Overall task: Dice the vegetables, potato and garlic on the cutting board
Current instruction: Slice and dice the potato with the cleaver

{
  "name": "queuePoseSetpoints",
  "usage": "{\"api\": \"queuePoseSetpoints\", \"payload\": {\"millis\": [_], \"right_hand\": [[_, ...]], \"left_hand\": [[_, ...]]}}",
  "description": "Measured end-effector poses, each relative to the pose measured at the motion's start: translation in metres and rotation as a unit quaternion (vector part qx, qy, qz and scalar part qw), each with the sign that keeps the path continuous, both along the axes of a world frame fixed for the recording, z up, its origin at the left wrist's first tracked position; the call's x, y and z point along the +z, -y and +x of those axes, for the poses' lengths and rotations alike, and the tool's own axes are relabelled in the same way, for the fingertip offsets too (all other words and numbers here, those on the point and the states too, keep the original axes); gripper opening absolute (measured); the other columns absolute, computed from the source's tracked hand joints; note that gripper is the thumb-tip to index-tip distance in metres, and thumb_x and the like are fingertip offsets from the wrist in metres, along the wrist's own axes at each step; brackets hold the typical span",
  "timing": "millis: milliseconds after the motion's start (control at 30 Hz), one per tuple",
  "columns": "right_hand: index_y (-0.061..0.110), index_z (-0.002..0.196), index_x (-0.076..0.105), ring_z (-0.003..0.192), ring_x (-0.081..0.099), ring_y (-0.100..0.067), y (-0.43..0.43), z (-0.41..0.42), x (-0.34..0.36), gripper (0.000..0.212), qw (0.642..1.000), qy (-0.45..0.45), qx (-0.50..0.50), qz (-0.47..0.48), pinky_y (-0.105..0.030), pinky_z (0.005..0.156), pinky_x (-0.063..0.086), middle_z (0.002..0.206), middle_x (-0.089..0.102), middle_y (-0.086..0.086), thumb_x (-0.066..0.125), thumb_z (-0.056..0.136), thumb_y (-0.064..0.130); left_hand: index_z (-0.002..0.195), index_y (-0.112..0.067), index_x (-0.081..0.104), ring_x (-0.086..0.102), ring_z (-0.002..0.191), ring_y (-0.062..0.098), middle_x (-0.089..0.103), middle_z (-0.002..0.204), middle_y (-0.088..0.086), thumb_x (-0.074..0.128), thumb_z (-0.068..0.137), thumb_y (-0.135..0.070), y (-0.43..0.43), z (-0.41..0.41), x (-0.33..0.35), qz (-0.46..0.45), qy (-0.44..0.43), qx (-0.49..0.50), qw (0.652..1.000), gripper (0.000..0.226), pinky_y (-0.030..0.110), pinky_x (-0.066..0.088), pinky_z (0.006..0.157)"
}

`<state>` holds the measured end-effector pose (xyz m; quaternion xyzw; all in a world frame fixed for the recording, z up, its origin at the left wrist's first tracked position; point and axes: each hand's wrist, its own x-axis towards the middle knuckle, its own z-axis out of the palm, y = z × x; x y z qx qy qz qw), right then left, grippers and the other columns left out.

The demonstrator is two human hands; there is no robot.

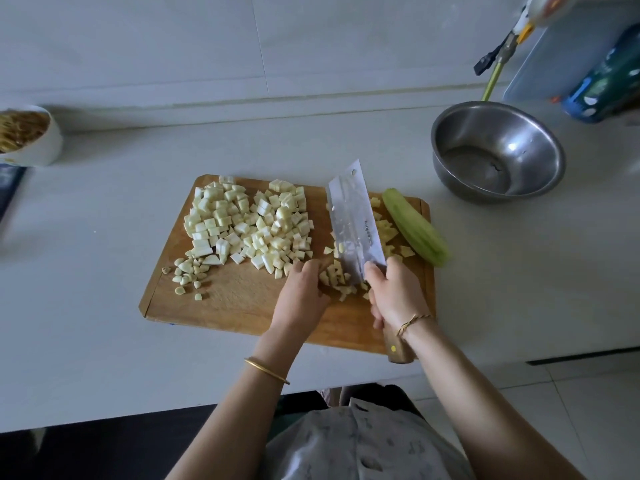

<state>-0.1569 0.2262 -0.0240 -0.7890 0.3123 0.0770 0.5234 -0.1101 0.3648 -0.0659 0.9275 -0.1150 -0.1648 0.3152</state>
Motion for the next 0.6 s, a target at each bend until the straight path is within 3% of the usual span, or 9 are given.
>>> {"api": "queuePoseSetpoints", "payload": {"millis": [133,333,400,500,600], "right_hand": [[0.004,0.088,0.046,0.029,0.038,-0.014,0.022,0.008,0.006,0.025,1.000,0.022,-0.004,0.007,-0.030,0.036,0.043,0.054,0.046,-0.005,0.045,0.098,0.027],[0.011,0.076,0.037,0.028,0.037,-0.017,0.048,0.016,0.011,0.027,1.000,0.028,0.003,0.004,-0.030,0.037,0.042,0.049,0.041,-0.003,0.046,0.097,0.025],[0.011,0.077,0.038,0.028,0.037,-0.017,0.057,0.018,0.013,0.026,1.000,0.025,0.017,0.008,-0.030,0.037,0.041,0.049,0.042,-0.003,0.047,0.097,0.024],[0.009,0.080,0.041,0.028,0.036,-0.014,0.067,0.018,0.017,0.023,0.999,0.027,0.031,0.033,-0.027,0.035,0.041,0.051,0.043,-0.004,0.048,0.097,0.023],[0.008,0.082,0.044,0.030,0.034,-0.013,0.076,0.019,0.021,0.021,0.995,0.024,0.023,0.091,-0.023,0.032,0.038,0.054,0.043,-0.006,0.048,0.097,0.023]], "left_hand": [[0.120,-0.010,0.051,0.048,0.088,0.015,0.049,0.114,0.005,0.069,0.083,-0.011,0.021,0.004,0.000,-0.001,0.018,0.031,0.999,0.042,0.020,0.039,0.073],[0.115,-0.003,0.056,0.049,0.093,0.016,0.050,0.115,0.008,0.059,0.086,-0.003,0.050,0.017,0.001,-0.029,0.028,0.056,0.998,0.030,0.012,0.034,0.077],[0.121,-0.002,0.057,0.049,0.097,0.016,0.052,0.115,0.008,0.054,0.086,0.002,0.051,0.019,0.007,-0.017,0.030,0.044,0.998,0.035,0.016,0.040,0.084],[0.135,-0.007,0.050,0.044,0.123,0.022,0.054,0.131,0.007,0.046,0.086,0.008,0.051,0.015,0.016,0.014,0.068,0.042,0.997,0.052,0.026,0.037,0.099],[0.139,-0.013,0.047,0.037,0.132,0.021,0.050,0.141,0.004,0.045,0.095,-0.009,0.059,0.009,0.027,-0.026,0.149,0.075,0.986,0.045,0.031,0.032,0.108]]}}
